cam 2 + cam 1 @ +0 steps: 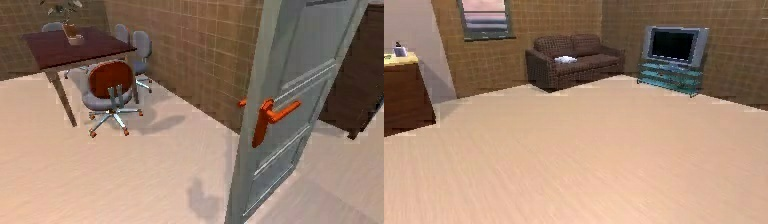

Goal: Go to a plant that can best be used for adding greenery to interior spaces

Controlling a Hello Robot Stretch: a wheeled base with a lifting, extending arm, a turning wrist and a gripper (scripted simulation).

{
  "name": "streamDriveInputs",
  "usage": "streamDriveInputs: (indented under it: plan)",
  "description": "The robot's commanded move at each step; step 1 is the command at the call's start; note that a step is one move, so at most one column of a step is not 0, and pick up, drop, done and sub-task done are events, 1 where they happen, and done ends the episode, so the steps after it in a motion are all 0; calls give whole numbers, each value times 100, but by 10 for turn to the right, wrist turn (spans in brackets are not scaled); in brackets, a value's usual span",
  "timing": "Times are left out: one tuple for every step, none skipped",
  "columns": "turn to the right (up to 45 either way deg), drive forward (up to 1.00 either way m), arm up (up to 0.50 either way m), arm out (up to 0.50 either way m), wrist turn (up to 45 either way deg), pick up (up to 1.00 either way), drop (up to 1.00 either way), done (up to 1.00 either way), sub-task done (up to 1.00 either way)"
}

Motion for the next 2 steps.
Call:
streamDriveInputs:
  plan:
    - [390, 0, 0, 0, 0, 0, 0, 0, 0]
    - [0, 100, 0, 0, 0, 0, 0, 0, 0]
